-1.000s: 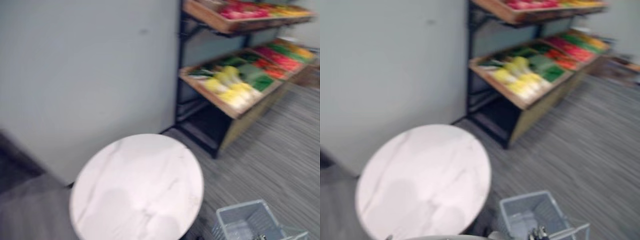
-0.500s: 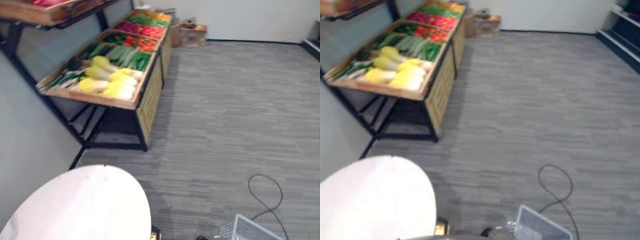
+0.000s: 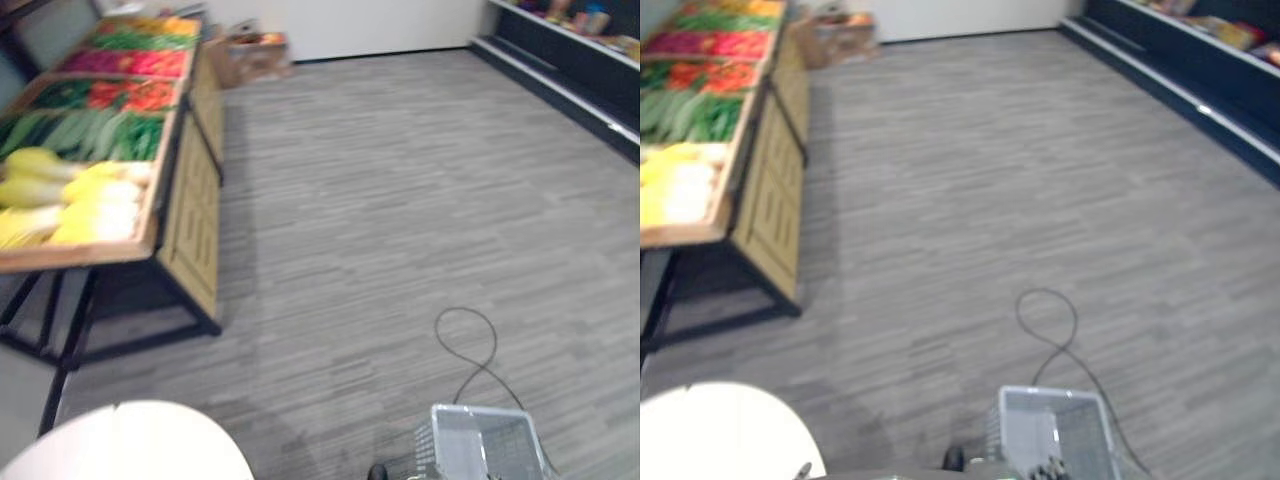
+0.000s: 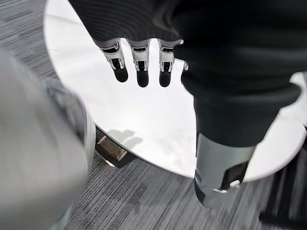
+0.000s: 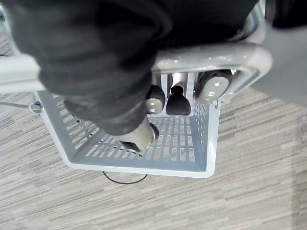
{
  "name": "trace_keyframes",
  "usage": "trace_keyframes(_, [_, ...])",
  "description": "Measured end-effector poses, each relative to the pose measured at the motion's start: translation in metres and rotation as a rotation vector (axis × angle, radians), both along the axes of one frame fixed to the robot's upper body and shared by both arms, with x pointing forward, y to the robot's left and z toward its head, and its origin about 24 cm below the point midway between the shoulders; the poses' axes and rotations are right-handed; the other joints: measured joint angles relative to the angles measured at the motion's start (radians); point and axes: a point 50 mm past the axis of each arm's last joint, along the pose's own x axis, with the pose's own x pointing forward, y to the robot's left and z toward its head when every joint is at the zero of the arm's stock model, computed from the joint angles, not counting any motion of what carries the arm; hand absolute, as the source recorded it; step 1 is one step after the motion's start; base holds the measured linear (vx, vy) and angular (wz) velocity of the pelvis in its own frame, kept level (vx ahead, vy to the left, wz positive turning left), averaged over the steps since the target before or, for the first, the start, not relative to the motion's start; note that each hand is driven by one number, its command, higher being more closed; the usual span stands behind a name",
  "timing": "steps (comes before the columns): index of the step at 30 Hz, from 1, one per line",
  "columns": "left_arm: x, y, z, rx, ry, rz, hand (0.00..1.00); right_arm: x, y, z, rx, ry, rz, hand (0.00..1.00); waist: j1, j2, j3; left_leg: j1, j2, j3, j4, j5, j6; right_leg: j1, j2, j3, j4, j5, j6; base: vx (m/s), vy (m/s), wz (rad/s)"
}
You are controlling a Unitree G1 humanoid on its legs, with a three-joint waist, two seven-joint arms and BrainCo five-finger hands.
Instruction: Pick vegetable in the basket
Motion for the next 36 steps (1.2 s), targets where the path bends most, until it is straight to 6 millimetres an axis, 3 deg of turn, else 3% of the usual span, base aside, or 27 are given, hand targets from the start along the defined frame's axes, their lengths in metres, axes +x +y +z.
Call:
trace_keyframes(1, [-0.003, -0.003, -0.001, -0.007, 0.014, -0.029, 0.00, 0.003, -0.004, 0.001, -0.012, 0.007, 0.017, 1.00, -0.002, 0.012, -0.004, -0.031, -0.059, -0.111, -0.058, -0.001, -0.001, 0.004, -0.001, 0.041, 0.000, 0.001, 0.004, 0.12, 0.079, -1.35])
trace_keyframes(4, [0.001, -0.004, 0.000, -0.005, -0.001, -0.069, 0.00, -0.006, -0.006, -0.001, -0.015, 0.054, 0.026, 1.00, -0.002, 0.021, -0.003, -0.106, -0.118, -0.285, -0.198, 0.024, 0.016, 0.005, -0.006, 0.098, 0.001, -0.004, 0.021, 0.16, 0.078, -0.71])
trace_keyframes(6, [0.002, -0.005, 0.000, -0.007, -0.009, -0.071, 0.00, -0.013, -0.005, -0.001, -0.013, 0.071, 0.026, 1.00, 0.000, 0.023, -0.003, -0.126, -0.126, -0.344, -0.230, 0.046, 0.019, 0.010, -0.012, 0.107, 0.008, -0.005, 0.026, 0.16, 0.092, -0.23])
trace_keyframes(8, [0.005, -0.004, 0.000, -0.007, -0.029, -0.081, 0.00, -0.020, -0.003, -0.002, -0.022, 0.092, 0.057, 1.00, 0.008, 0.017, 0.004, -0.135, -0.147, -0.381, -0.283, 0.099, 0.028, 0.019, -0.045, 0.139, 0.056, -0.036, 0.058, 0.21, 0.167, -0.36])
trace_keyframes(9, [0.009, -0.003, 0.001, -0.007, -0.053, -0.088, 0.00, -0.018, -0.003, -0.002, -0.031, 0.089, 0.076, 1.00, 0.025, 0.015, 0.013, -0.160, -0.157, -0.373, -0.255, 0.098, 0.037, 0.021, -0.070, 0.169, 0.086, -0.074, 0.041, 0.16, 0.195, -0.31])
trace_keyframes(10, [0.013, -0.004, 0.002, -0.013, -0.076, -0.084, 0.00, -0.014, -0.005, -0.001, -0.049, 0.084, 0.104, 1.00, 0.032, 0.023, 0.024, -0.203, -0.156, -0.371, -0.206, 0.100, 0.039, 0.022, -0.085, 0.181, 0.116, -0.108, 0.016, 0.18, 0.239, -0.23])
trace_keyframes(12, [0.018, -0.007, 0.003, -0.025, -0.110, -0.067, 0.00, -0.012, -0.014, 0.000, -0.083, 0.091, 0.173, 1.00, 0.045, 0.043, 0.045, -0.295, -0.133, -0.352, -0.122, 0.126, 0.021, 0.021, -0.110, 0.189, 0.182, -0.168, 0.040, 0.13, 0.205, -0.19])
trace_keyframes(14, [0.004, -0.009, 0.002, -0.029, -0.081, -0.070, 0.00, -0.009, -0.025, 0.003, -0.125, 0.102, 0.228, 1.00, 0.055, 0.081, 0.051, -0.322, -0.024, -0.248, -0.092, 0.196, -0.001, 0.026, -0.107, 0.211, 0.304, -0.268, 0.096, 0.14, 0.227, -0.42])
trace_keyframes(15, [-0.003, -0.009, 0.001, -0.031, -0.064, -0.056, 0.00, -0.008, -0.024, 0.002, -0.129, 0.111, 0.242, 1.00, 0.054, 0.077, 0.050, -0.318, -0.015, -0.222, -0.055, 0.191, 0.042, 0.036, -0.113, 0.217, 0.327, -0.290, 0.105, 0.22, 0.269, -0.43])
trace_keyframes(16, [-0.015, -0.006, 0.001, -0.025, -0.041, -0.039, 0.00, -0.008, -0.022, 0.001, -0.127, 0.125, 0.255, 1.00, 0.060, 0.062, 0.033, -0.324, -0.025, -0.199, -0.007, 0.131, 0.073, 0.040, -0.136, 0.218, 0.335, -0.313, 0.103, 0.28, 0.296, -0.42])
trace_keyframes(17, [-0.020, -0.006, 0.001, -0.024, -0.032, -0.018, 0.00, -0.005, -0.020, 0.001, -0.132, 0.122, 0.287, 1.00, 0.075, 0.050, 0.021, -0.331, -0.028, -0.176, 0.036, 0.074, 0.096, 0.035, -0.162, 0.202, 0.356, -0.323, 0.102, 0.35, 0.368, -0.45])
trace_keyframes(19, [-0.023, -0.003, 0.001, -0.019, -0.023, -0.002, 0.00, -0.001, -0.021, 0.001, -0.146, 0.125, 0.320, 1.00, 0.096, 0.036, 0.017, -0.342, -0.030, -0.147, 0.066, 0.027, 0.130, -0.007, -0.188, 0.151, 0.493, -0.335, 0.125, 0.34, 0.298, -0.37])
trace_keyframes(20, [-0.027, -0.002, 0.000, -0.018, -0.014, 0.013, 0.00, -0.003, -0.021, 0.001, -0.152, 0.142, 0.359, 1.00, 0.104, 0.027, 0.005, -0.330, -0.048, -0.140, 0.067, -0.005, 0.142, -0.037, -0.200, 0.093, 0.656, -0.325, 0.143, 0.36, 0.214, -0.21])
trace_keyframes(21, [-0.029, -0.001, 0.000, -0.017, -0.009, 0.017, 0.00, -0.004, -0.021, 0.001, -0.154, 0.150, 0.380, 1.00, 0.104, 0.020, -0.003, -0.319, -0.057, -0.138, 0.062, -0.014, 0.147, -0.039, -0.205, 0.071, 0.722, -0.316, 0.159, 0.45, 0.253, -0.14])
trace_keyframes(23, [-0.036, 0.003, 0.000, -0.009, 0.020, 0.013, 0.00, -0.006, -0.019, 0.000, -0.141, 0.167, 0.422, 1.00, 0.108, 0.003, -0.049, -0.282, -0.105, -0.125, 0.009, -0.020, 0.143, -0.058, -0.227, 0.014, 0.922, -0.265, 0.227, 0.35, 0.217, -0.14])
trace_keyframes(24, [-0.039, 0.005, 0.000, -0.006, 0.038, -0.007, 0.00, -0.004, -0.021, 0.001, -0.135, 0.169, 0.428, 1.00, 0.108, -0.003, -0.065, -0.243, -0.150, -0.125, -0.051, 0.000, 0.172, -0.072, -0.251, -0.021, 1.071, -0.209, 0.239, 0.34, 0.278, 0.00])
trace_keyframes(26, [-0.036, 0.004, 0.000, -0.005, 0.050, -0.067, 0.00, -0.003, -0.031, 0.003, -0.140, 0.172, 0.399, 1.00, 0.103, 0.012, -0.069, -0.189, -0.209, -0.148, -0.142, 0.029, 0.210, -0.102, -0.307, -0.111, 1.266, -0.201, 0.209, 0.28, 0.283, 0.33])
trace_keyframes(27, [-0.031, 0.001, -0.001, -0.010, 0.061, -0.131, 0.00, -0.009, -0.041, 0.005, -0.150, 0.180, 0.373, 1.00, 0.100, 0.038, -0.067, -0.146, -0.239, -0.186, -0.206, 0.051, 0.226, -0.119, -0.329, -0.169, 1.308, -0.227, 0.167, 0.23, 0.254, 0.84])
trace_keyframes(28, [-0.025, -0.003, -0.002, -0.011, 0.071, -0.224, 0.00, -0.016, -0.052, 0.008, -0.172, 0.182, 0.357, 1.00, 0.094, 0.069, -0.068, -0.099, -0.256, -0.240, -0.263, 0.075, 0.229, -0.160, -0.330, -0.197, 1.316, -0.250, 0.132, 0.23, 0.231, 1.00])
trace_keyframes(30, [-0.018, -0.008, -0.002, -0.013, 0.112, -0.370, 0.00, -0.020, -0.063, 0.011, -0.194, 0.177, 0.346, 1.00, 0.067, 0.103, -0.060, -0.053, -0.260, -0.332, -0.297, 0.092, 0.226, -0.246, -0.308, -0.199, 1.285, -0.264, 0.118, 0.25, 0.152, 1.45])
trace_keyframes(31, [-0.014, -0.009, -0.002, -0.020, 0.123, -0.432, 0.00, -0.023, -0.059, 0.010, -0.168, 0.198, 0.340, 1.00, 0.050, 0.114, -0.047, -0.025, -0.263, -0.406, -0.297, 0.103, 0.188, -0.296, -0.282, -0.179, 1.227, -0.264, 0.122, 0.30, 0.092, 1.68])
trace_keyframes(33, [-0.008, -0.005, -0.002, -0.022, 0.125, -0.489, 0.00, -0.036, -0.046, 0.005, -0.130, 0.246, 0.332, 1.00, 0.048, 0.096, -0.034, -0.002, -0.272, -0.500, -0.267, 0.109, 0.122, -0.350, -0.244, -0.119, 1.086, -0.260, 0.129, 0.24, 0.003, 1.65])
trace_keyframes(34, [-0.006, -0.002, -0.001, -0.016, 0.128, -0.524, 0.00, -0.042, -0.041, 0.004, -0.098, 0.256, 0.331, 1.00, 0.048, 0.080, -0.023, 0.043, -0.285, -0.575, -0.309, 0.092, 0.112, -0.400, -0.228, -0.097, 0.937, -0.247, 0.150, 0.20, -0.037, 1.63])
trace_keyframes(35, [-0.003, -0.002, -0.001, -0.013, 0.120, -0.526, 0.00, -0.045, -0.038, 0.003, -0.089, 0.263, 0.328, 1.00, 0.048, 0.076, -0.020, 0.073, -0.286, -0.585, -0.353, 0.066, 0.138, -0.424, -0.226, -0.107, 0.879, -0.238, 0.164, 0.23, -0.050, 1.33])
trace_keyframes(36, [-0.004, 0.005, 0.000, -0.005, 0.123, -0.514, 0.00, -0.044, -0.028, 0.000, -0.060, 0.272, 0.325, 1.00, 0.062, 0.045, -0.003, 0.115, -0.304, -0.590, -0.386, 0.068, 0.164, -0.446, -0.224, -0.118, 0.720, -0.203, 0.178, 0.16, -0.024, 0.55])
